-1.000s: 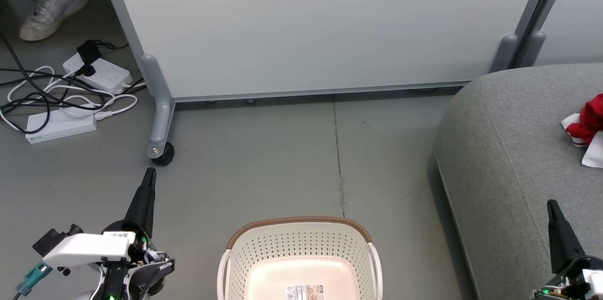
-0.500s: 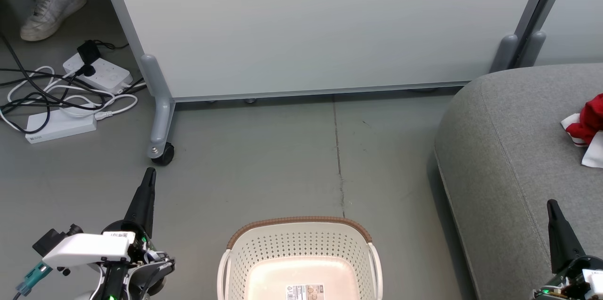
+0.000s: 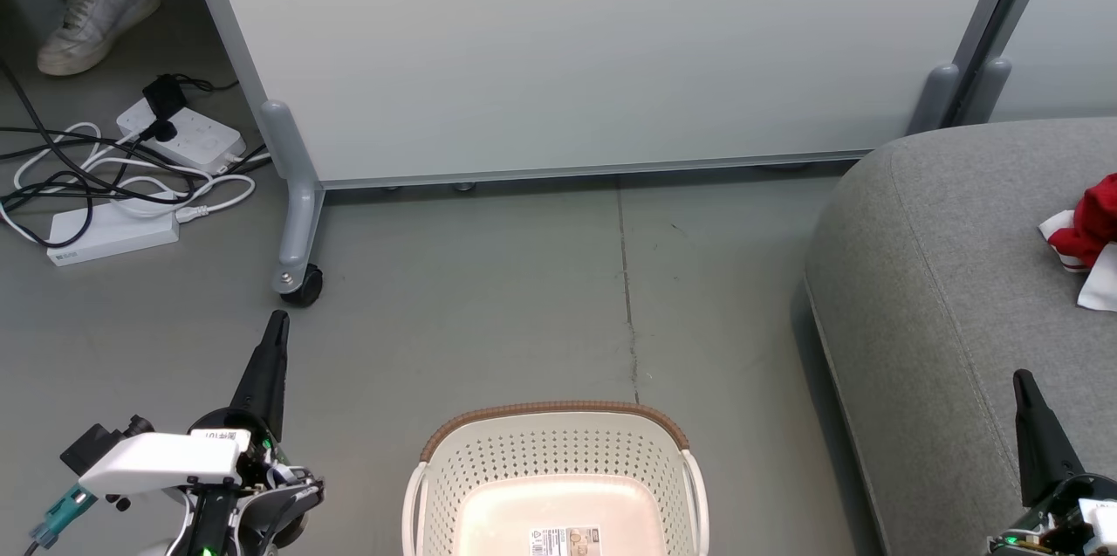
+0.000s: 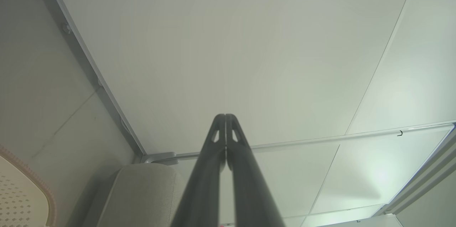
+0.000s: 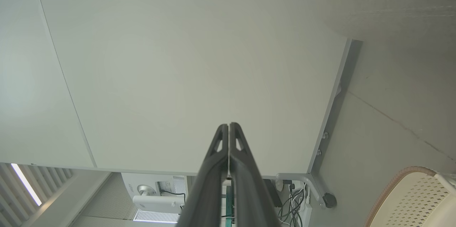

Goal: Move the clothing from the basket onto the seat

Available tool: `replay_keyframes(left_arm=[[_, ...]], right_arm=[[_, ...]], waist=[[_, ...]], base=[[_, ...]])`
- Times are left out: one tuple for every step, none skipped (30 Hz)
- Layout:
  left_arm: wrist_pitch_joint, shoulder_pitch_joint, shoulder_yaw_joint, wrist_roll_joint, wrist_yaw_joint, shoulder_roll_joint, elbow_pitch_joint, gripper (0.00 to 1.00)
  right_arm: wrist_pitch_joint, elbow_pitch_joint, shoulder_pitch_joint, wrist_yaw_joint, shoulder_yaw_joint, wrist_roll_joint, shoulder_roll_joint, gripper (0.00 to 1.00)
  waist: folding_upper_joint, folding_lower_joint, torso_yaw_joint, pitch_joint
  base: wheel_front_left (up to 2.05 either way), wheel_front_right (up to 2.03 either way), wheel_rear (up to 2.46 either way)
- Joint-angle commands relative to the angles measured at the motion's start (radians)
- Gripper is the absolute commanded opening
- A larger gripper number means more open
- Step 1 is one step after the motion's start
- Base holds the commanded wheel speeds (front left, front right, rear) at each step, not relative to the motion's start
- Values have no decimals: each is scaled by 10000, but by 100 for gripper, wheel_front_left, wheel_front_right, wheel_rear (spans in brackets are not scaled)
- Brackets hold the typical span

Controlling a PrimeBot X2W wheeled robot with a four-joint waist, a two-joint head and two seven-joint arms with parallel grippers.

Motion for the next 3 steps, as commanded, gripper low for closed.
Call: replay_keyframes(left_arm=[[32, -125, 47, 28, -35, 51, -42, 0], [32, -125, 49, 30, -35, 50, -42, 0], [34, -125, 50, 32, -35, 50, -43, 0]], right_arm=[[-33, -58, 77, 24, 15, 118, -62, 0], [-35, -58, 77, 25, 17, 119, -63, 0], [-36, -58, 77, 25, 18, 120, -64, 0]], waist=[[0, 0, 0, 0], [0, 0, 0, 0], [0, 0, 0, 0]], base=[[0, 0, 0], [0, 0, 0], [0, 0, 0]])
